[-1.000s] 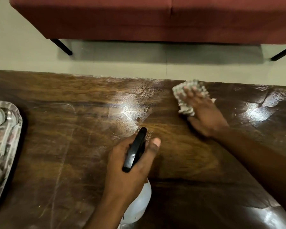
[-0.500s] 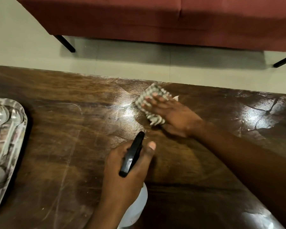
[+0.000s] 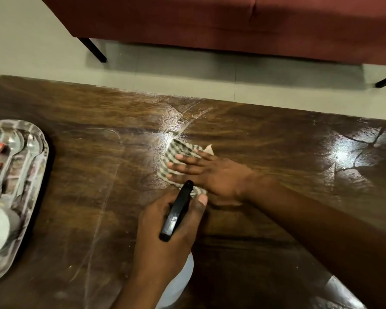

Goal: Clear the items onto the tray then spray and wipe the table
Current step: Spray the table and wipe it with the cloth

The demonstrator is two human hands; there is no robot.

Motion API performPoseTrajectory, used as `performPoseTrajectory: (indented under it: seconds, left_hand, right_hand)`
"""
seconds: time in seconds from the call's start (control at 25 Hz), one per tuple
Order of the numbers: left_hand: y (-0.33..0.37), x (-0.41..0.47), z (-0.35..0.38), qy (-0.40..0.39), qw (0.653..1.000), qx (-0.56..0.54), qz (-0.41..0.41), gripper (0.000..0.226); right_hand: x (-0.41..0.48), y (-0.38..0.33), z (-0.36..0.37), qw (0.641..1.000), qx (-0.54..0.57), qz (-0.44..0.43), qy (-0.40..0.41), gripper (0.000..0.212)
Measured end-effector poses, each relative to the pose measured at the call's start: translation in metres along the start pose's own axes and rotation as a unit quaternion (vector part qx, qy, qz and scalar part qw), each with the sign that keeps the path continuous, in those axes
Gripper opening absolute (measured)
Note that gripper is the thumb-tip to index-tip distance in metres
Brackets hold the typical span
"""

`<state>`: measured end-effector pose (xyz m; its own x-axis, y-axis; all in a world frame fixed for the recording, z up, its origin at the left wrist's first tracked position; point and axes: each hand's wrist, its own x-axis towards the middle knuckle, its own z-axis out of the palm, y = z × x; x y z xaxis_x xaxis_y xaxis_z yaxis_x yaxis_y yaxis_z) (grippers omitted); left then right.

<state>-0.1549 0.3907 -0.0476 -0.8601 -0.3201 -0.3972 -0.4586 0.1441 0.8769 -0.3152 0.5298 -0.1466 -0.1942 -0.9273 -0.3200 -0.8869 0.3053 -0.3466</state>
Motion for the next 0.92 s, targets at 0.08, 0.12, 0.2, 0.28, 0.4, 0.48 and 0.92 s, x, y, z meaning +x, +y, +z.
performPoseTrajectory:
  seconds: [0.08,0.12,0.2,0.28,0.4,0.48,0.92]
  left_hand:
    - [-0.005,-0.006,-0.004,0.002,1.000,0.017,-0.004,0.058]
    - [-0.007,-0.009,-0.006,-0.001,1.000,0.019,-0.008,0.060]
    - [-0.007,-0.016,-0.007,-0.018,1.000,0.009,-0.014,0.062]
    - [-0.007,-0.025,-0.007,-0.040,0.999,-0.007,-0.017,0.060]
    - [-0.012,-0.038,-0.009,-0.050,0.999,-0.011,-0.002,0.048]
    - [-0.018,-0.045,-0.014,-0.058,0.998,-0.001,0.012,0.044]
    - [-0.040,-0.076,-0.052,-0.067,0.997,0.023,-0.019,0.052]
  right_hand:
    - [-0.046,0.026,0.007,0.995,0.025,0.088,0.032,0.078]
    - [-0.071,0.037,0.012,0.980,0.054,0.175,0.078,0.078]
    - [-0.107,0.043,0.025,0.899,0.142,0.361,0.202,0.077]
    - [-0.102,0.022,0.037,0.785,0.202,0.508,0.291,0.075]
    - [-0.061,-0.033,0.046,0.772,0.194,0.527,0.299,0.076]
    - [-0.041,-0.077,0.056,0.868,0.147,0.409,0.239,0.079]
    - [-0.049,-0.054,0.046,0.868,0.148,0.414,0.229,0.077]
